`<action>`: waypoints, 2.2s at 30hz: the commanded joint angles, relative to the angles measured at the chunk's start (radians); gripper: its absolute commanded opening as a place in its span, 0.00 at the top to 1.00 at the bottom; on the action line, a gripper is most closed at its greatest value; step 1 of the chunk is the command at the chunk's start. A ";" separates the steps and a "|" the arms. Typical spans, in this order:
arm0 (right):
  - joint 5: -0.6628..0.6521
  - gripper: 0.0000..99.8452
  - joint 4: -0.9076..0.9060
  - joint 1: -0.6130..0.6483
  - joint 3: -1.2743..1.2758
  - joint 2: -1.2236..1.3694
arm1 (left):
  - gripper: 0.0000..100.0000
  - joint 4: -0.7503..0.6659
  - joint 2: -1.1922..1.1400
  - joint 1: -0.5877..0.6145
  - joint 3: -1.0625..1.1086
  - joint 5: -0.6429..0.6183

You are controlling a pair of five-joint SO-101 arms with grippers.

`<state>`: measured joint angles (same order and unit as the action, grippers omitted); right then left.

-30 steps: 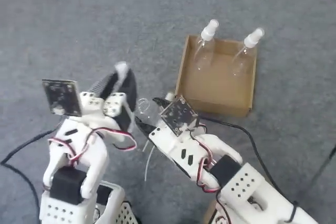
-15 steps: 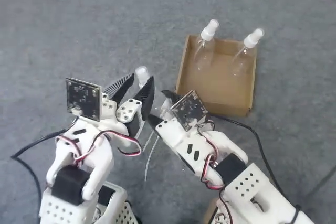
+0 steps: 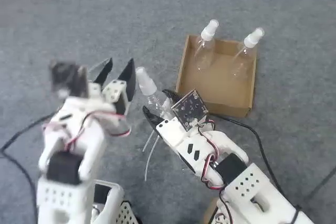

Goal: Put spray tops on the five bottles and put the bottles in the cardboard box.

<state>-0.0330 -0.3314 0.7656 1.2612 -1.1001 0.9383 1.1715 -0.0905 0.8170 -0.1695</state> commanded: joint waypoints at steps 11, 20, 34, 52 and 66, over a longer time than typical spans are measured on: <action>0.011 0.99 0.015 -0.008 -0.003 -0.030 | 0.86 -0.012 -0.126 0.000 -0.028 0.009; 0.009 0.99 -0.053 -0.033 0.014 -0.183 | 0.86 0.032 -0.031 0.163 -0.070 0.025; 0.017 0.99 -0.054 -0.127 -0.476 0.243 | 0.85 0.040 0.416 0.021 0.417 0.140; 0.146 0.99 -0.354 -0.047 -0.862 0.565 | 0.67 0.052 0.611 -0.061 0.555 0.140; 0.141 0.99 -0.552 -0.019 -0.862 0.392 | 0.67 0.054 0.612 -0.071 0.565 0.141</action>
<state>0.1020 -0.8684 0.7380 0.4726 -0.6490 0.9981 1.7806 -0.1580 1.3894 -0.0361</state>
